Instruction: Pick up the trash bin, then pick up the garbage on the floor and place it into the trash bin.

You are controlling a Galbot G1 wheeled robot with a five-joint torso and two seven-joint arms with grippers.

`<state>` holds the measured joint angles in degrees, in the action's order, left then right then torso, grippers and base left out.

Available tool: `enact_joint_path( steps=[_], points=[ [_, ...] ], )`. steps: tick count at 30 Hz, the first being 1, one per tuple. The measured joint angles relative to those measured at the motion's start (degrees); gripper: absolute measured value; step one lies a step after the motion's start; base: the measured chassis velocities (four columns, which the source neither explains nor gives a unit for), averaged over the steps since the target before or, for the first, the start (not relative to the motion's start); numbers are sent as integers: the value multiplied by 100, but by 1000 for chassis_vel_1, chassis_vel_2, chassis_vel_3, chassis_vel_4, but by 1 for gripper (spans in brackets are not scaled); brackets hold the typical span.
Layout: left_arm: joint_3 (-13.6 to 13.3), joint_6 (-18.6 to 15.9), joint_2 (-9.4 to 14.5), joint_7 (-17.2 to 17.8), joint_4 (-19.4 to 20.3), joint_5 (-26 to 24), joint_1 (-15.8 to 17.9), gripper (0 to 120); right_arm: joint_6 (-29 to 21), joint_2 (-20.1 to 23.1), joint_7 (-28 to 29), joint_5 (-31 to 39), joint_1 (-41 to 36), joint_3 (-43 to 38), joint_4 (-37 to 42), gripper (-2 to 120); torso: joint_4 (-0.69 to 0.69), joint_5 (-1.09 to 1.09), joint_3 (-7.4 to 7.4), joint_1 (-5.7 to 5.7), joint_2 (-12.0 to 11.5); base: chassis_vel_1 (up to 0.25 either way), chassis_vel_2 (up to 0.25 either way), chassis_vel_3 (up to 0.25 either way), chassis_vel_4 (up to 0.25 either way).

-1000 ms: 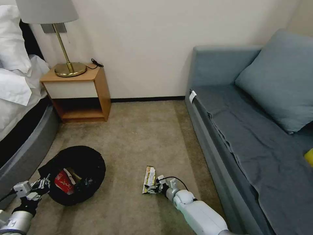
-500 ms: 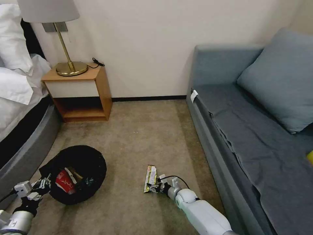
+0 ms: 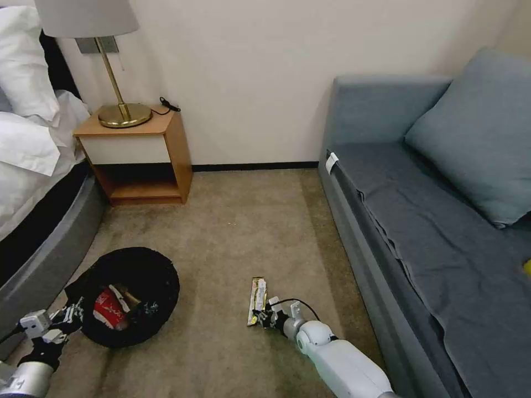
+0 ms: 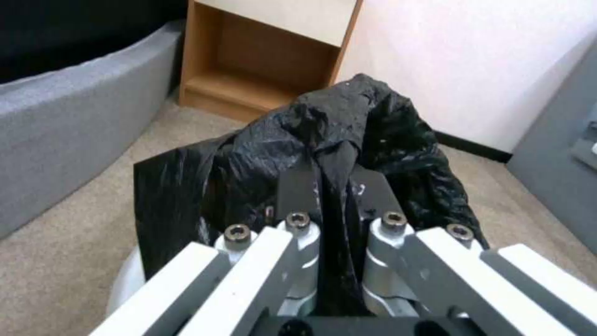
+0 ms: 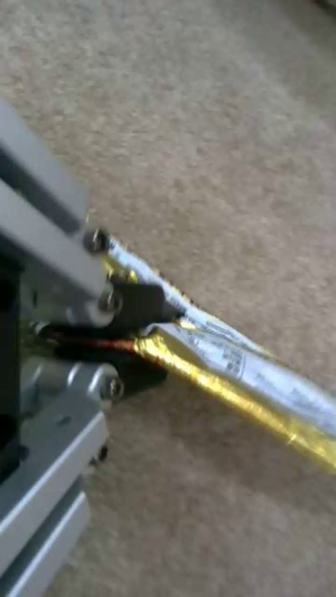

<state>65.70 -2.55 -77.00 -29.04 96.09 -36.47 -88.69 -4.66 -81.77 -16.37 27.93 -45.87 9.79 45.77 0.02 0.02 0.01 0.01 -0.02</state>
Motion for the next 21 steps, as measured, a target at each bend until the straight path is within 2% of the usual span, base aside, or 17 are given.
enact_joint_path(
  steps=[5, 12, 15, 17, 20, 21],
  points=[
    [-55, -19, 13, 13, 37, 5, 25, 4, 2, 89, 79, 139, 34, -86, 224, 0, -1, -1, 0, 0, 0, 0, 0, 0, 0],
    [-163, -116, 53, 85, 131, 6, 94, 4, -135, 405, 250, 512, 126, -49, 977, 0, -1, -1, -1, 0, 1, 0, 0, 0, 0],
    [-274, -206, 100, 160, 224, -17, 158, 4, -221, 747, 385, 730, 164, -31, 1736, 0, -2, -1, -1, 0, 1, 0, 0, 0, 0],
    [-307, -232, 110, 188, 251, -38, 169, 4, -229, 815, 408, 740, 161, -31, 1892, 0, -1, -1, -1, 0, 1, 0, 0, 0, 0],
    [-516, -324, 127, 291, 373, -80, 196, 4, -236, 1160, 535, 733, 117, -40, 2737, 0, -2, 0, -1, 0, 2, 0, 0, 0, 0],
    [-516, -324, 127, 291, 373, -80, 196, 4, -236, 1160, 535, 733, 117, -40, 2737, 0, -2, 0, -1, 0, 2, 0, 0, 0, 0]
  ],
)
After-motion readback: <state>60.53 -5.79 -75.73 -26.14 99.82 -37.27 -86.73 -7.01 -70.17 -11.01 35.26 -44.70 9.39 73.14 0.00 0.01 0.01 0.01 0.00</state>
